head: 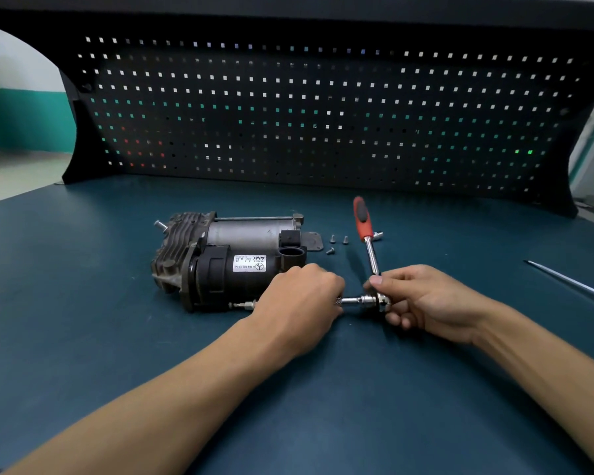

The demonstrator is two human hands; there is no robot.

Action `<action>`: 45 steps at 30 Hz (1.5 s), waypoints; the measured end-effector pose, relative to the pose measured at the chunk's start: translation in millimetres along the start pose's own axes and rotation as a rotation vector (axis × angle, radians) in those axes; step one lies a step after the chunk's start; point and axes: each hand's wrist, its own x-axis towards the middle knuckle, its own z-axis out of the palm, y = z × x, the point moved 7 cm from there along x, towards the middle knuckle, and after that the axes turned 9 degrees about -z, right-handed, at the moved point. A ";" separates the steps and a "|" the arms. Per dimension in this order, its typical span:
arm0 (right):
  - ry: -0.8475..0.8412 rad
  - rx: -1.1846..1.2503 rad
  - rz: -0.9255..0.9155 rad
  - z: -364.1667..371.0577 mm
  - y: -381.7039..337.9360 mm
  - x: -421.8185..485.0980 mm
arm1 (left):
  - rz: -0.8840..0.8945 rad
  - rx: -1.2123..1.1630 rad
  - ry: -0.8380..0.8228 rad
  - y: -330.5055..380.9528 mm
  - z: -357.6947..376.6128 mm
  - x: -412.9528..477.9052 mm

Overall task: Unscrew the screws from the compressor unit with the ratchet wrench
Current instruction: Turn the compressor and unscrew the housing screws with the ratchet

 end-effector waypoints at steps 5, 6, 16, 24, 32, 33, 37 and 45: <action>0.011 0.020 -0.064 -3.8 -4.6 -2.9 | 0.038 0.054 -0.017 3.7 4.3 -0.5; 0.006 0.015 -0.081 -3.7 -6.1 -3.7 | 0.049 0.059 -0.023 4.1 5.2 -0.5; -0.028 -0.031 -0.240 -3.3 -13.0 -5.0 | 0.058 0.056 0.010 5.2 1.4 -1.6; -0.105 -0.225 -0.356 -2.2 -15.0 -3.1 | 0.050 0.090 -0.002 3.1 6.3 0.0; -0.052 -0.149 -0.329 -6.1 -10.8 -0.3 | -0.007 0.059 0.033 1.7 4.3 2.6; -0.033 -0.111 -0.301 -6.3 -10.3 -0.5 | -0.012 0.053 0.038 1.4 4.0 2.7; -0.014 -0.017 -0.193 -1.1 -9.9 -0.8 | -0.027 0.015 0.059 0.3 2.5 2.7; 0.039 0.001 -0.054 -1.4 -3.0 0.0 | -0.004 0.014 0.065 4.4 2.5 0.1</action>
